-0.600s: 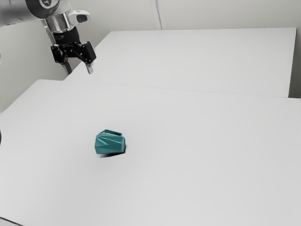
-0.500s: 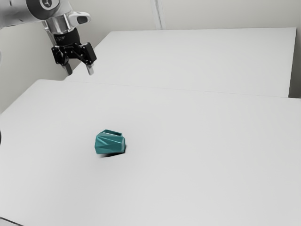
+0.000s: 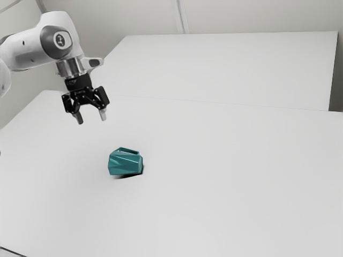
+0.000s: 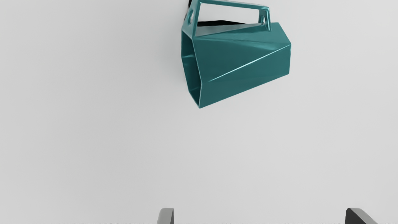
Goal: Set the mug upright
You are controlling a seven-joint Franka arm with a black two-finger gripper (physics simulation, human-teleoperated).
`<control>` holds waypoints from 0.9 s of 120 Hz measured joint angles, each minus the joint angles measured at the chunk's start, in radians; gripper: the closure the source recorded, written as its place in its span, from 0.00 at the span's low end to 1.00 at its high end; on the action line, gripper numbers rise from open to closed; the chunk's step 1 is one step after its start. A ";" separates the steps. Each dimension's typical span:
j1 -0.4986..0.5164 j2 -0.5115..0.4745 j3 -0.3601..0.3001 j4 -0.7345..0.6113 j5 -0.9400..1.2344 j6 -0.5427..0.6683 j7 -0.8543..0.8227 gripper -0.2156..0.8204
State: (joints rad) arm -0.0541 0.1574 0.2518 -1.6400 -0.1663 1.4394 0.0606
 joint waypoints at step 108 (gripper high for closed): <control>0.032 0.097 0.181 -0.256 -0.430 0.124 0.270 0.21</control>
State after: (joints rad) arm -0.0223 0.2543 0.4324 -1.8958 -0.5961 1.5635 0.3310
